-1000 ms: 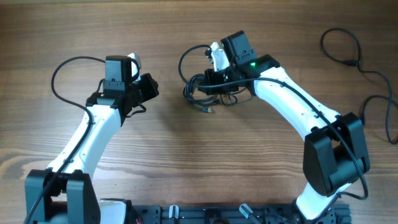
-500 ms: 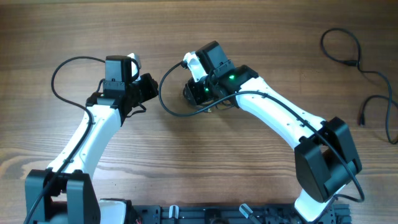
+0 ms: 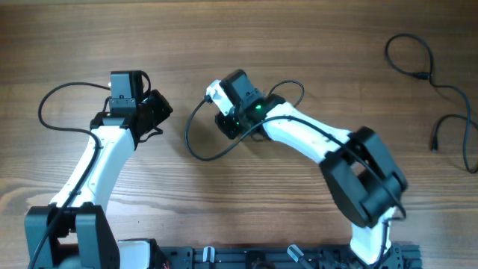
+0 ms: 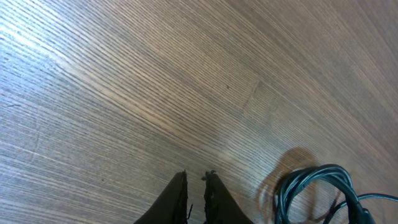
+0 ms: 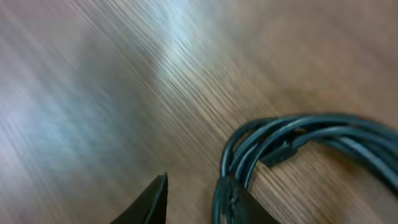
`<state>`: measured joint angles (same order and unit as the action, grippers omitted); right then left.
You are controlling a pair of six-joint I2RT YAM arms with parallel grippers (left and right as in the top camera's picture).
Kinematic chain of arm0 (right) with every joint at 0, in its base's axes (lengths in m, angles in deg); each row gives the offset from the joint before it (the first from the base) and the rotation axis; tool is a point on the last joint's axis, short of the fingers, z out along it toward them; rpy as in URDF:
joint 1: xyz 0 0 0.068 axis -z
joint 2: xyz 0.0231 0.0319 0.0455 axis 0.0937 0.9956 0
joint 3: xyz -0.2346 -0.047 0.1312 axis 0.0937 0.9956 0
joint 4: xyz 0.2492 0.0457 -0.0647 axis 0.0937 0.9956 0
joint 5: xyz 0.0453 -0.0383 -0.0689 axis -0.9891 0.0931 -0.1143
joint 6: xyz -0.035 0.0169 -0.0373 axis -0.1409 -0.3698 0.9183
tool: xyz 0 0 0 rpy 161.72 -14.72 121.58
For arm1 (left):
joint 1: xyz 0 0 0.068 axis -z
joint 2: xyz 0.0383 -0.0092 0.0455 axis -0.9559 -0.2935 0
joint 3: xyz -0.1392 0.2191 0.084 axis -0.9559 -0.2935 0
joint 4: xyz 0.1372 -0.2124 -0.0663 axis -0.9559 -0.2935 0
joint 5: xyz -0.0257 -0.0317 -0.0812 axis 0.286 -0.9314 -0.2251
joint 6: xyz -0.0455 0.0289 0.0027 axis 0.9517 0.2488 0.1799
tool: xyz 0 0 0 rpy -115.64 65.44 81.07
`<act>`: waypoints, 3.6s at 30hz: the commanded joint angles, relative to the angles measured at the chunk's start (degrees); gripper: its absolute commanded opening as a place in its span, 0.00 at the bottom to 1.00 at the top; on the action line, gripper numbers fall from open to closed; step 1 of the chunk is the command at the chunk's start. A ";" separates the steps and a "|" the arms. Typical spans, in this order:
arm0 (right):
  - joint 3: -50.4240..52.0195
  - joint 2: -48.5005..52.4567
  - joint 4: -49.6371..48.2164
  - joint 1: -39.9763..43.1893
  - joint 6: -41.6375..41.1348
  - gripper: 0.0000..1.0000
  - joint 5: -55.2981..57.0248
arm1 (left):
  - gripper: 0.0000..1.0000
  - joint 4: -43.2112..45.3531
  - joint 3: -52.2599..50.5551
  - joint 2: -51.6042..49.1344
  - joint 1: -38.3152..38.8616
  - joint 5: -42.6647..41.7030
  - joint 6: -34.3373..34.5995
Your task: Untangle cables
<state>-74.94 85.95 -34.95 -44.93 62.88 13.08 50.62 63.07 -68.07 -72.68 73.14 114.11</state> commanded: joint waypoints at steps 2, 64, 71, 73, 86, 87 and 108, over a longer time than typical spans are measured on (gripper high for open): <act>0.68 3.98 -2.47 0.02 -0.57 0.34 2.25 | 0.16 0.00 0.00 -0.48 -0.11 0.68 0.44; -0.28 -12.04 -11.72 24.79 -39.98 0.04 -75.21 | 0.04 5.42 0.00 -0.48 0.85 -34.29 -26.23; -0.28 -12.04 -11.43 41.33 -41.07 0.04 -76.91 | 0.04 -1.38 0.00 -0.48 -4.20 -2.23 0.17; -0.28 -12.04 -10.45 46.80 -40.79 0.04 -76.06 | 0.04 -3.37 0.00 -0.48 -7.91 -1.38 2.80; -0.28 -12.04 16.33 52.85 -23.74 0.04 -17.03 | 0.05 -6.84 0.00 -0.48 -10.67 8.33 9.68; -0.28 -12.04 16.85 52.94 -22.21 0.04 -14.05 | 0.07 -7.69 0.00 -0.48 -10.67 11.58 12.20; -0.28 -12.00 22.82 42.40 -6.71 0.28 -30.49 | 0.04 -0.07 -0.66 -0.48 -9.25 -3.41 2.75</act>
<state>-74.94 74.89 -13.02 -0.36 56.67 -19.12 48.15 62.75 -68.12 -83.87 77.47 126.44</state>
